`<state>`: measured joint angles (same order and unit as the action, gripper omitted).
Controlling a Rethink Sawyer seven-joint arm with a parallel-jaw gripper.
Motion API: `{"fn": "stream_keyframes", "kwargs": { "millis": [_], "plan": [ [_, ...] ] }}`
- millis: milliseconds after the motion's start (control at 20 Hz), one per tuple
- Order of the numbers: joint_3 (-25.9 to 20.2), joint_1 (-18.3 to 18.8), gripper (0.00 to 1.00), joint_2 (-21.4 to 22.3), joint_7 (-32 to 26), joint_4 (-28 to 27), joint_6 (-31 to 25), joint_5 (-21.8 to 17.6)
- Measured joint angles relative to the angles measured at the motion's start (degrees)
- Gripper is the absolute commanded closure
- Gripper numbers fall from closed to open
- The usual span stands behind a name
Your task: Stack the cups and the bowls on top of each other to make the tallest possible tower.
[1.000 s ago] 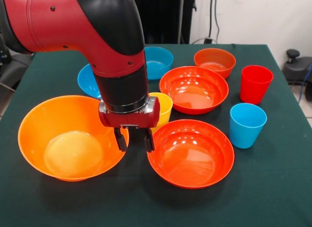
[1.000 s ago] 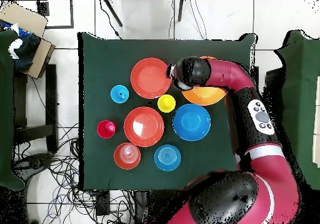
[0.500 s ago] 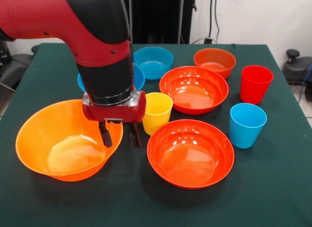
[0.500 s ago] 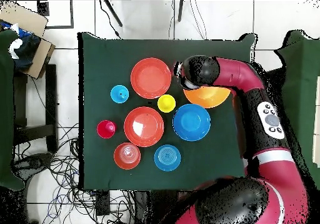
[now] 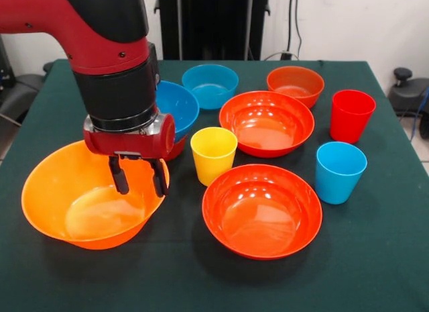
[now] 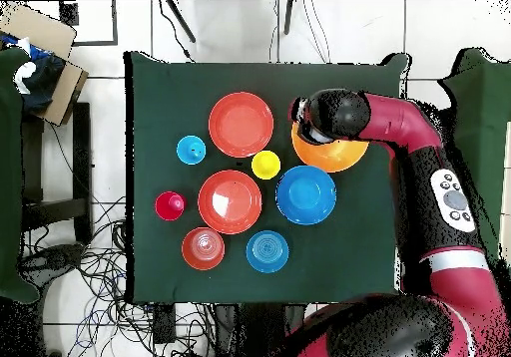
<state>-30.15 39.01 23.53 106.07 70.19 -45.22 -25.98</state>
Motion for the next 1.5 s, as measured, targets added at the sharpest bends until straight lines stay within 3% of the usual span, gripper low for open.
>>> {"fn": "stream_keyframes", "kwargs": {
  "millis": [1500],
  "plan": [
    [0.02,-0.62,0.00,-0.65,0.00,2.87,0.01,-0.72]
  ]
}}
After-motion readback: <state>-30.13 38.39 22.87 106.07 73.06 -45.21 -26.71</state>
